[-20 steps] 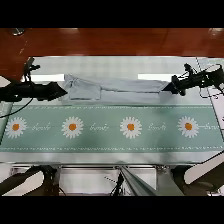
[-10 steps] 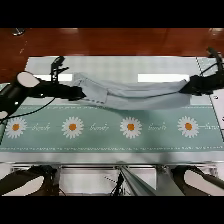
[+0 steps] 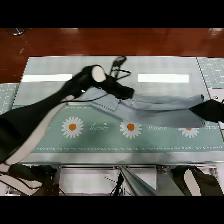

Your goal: Fold the shirts.

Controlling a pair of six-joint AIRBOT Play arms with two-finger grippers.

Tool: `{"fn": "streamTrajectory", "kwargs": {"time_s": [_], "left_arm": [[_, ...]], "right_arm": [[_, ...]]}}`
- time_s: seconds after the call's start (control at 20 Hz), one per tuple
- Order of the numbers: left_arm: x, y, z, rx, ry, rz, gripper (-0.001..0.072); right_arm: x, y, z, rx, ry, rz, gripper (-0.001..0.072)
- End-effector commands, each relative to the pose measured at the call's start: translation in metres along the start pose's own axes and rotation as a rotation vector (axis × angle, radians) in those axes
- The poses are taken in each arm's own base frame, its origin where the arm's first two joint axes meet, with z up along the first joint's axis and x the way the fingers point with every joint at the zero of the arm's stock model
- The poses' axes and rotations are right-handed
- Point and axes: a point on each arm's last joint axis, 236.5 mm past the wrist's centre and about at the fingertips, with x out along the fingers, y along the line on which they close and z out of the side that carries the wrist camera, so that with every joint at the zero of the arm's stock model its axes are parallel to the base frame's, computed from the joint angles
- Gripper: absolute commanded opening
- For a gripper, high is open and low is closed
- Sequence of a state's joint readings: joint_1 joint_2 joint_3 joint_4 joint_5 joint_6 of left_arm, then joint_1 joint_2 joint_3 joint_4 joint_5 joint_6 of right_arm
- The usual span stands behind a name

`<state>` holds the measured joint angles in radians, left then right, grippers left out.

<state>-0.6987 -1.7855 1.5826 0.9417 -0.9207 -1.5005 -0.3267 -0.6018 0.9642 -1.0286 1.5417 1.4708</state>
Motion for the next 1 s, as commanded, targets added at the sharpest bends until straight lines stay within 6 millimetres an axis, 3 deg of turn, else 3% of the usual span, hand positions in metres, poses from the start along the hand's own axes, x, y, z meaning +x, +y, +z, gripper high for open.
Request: {"fn": "streamTrajectory", "kwargs": {"time_s": [0.0, 0.15, 0.25, 0.35, 0.45, 0.6, 0.7, 0.85, 0.95], "left_arm": [[0.068, -0.077, -0.039, -0.035, 0.121, -0.165, 0.0041], [0.101, -0.107, -0.08, -0.062, 0.218, -0.226, 0.0041], [0.108, -0.115, -0.102, -0.055, 0.281, -0.236, 0.0041], [0.101, -0.112, -0.092, -0.058, 0.269, -0.24, 0.0041], [0.077, -0.092, -0.053, -0.087, 0.213, -0.246, 0.0041], [0.012, -0.036, 0.016, -0.159, 0.093, -0.237, 0.0041], [-0.047, 0.008, 0.049, -0.207, 0.018, -0.221, 0.0041], [-0.147, 0.055, 0.071, -0.184, -0.083, -0.177, 0.0041], [-0.217, 0.092, 0.066, -0.15, -0.138, -0.023, 0.0041]], "right_arm": [[-0.006, 0.005, -0.009, 0.011, -0.008, 0.005, 0.0023], [-0.006, 0.013, -0.006, 0.011, -0.019, 0.038, 0.0023], [-0.005, 0.013, -0.004, 0.013, -0.023, 0.041, 0.0023], [-0.002, 0.014, -0.004, 0.021, -0.009, 0.053, 0.0023], [0.001, 0.021, -0.002, 0.022, 0.004, 0.092, 0.0023], [0.003, 0.042, 0.005, 0.01, 0.003, 0.204, 0.0023], [0.009, 0.061, 0.016, -0.007, -0.008, 0.289, 0.0023], [0.033, 0.098, 0.027, -0.053, 0.026, 0.397, 0.0023], [0.058, 0.128, 0.036, -0.107, 0.058, 0.439, 0.0023]]}}
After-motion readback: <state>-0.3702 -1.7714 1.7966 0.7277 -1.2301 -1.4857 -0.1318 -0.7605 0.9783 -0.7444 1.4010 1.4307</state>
